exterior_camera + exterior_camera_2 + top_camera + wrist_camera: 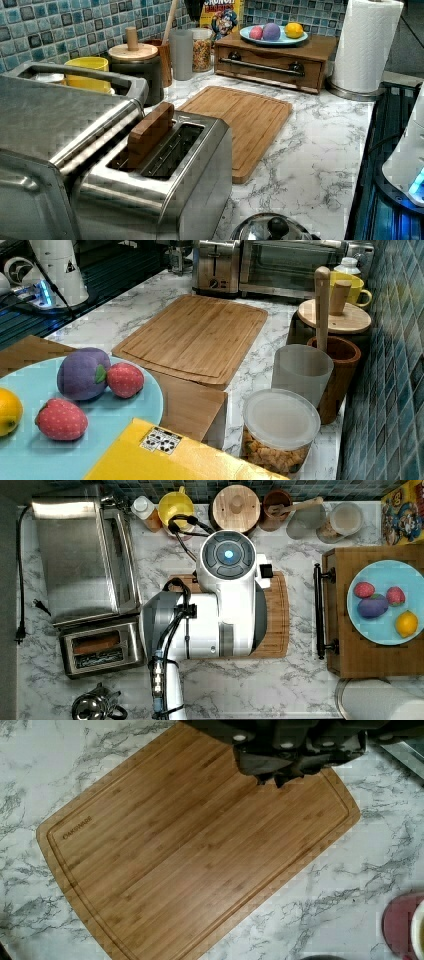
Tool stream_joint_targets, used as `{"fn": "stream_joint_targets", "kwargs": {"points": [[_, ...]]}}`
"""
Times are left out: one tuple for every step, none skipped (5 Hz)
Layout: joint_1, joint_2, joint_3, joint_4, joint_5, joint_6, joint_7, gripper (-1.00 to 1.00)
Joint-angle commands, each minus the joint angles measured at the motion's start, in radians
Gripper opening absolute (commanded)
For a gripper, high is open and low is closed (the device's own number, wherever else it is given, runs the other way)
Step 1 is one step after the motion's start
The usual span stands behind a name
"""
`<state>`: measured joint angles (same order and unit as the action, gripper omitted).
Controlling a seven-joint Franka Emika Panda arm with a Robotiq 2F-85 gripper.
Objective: Turn on the toaster.
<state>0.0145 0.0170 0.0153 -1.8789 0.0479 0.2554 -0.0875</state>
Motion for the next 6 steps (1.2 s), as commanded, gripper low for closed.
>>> {"fn": "stream_joint_targets", "kwargs": {"points": [[0.003,0.0,0.004,0.0,0.0,0.004,-0.019,-1.0],[0.019,-0.077,0.019,-0.099,0.051,0.072,-0.152,-1.0],[0.05,-0.153,0.058,-0.19,0.039,0.113,-0.22,-1.0],[0.067,-0.214,0.072,-0.27,0.092,0.139,-0.301,-1.0],[0.084,-0.248,0.071,-0.337,0.156,0.176,-0.372,-1.0],[0.089,-0.268,0.097,-0.378,0.177,0.204,-0.446,-1.0]]}}
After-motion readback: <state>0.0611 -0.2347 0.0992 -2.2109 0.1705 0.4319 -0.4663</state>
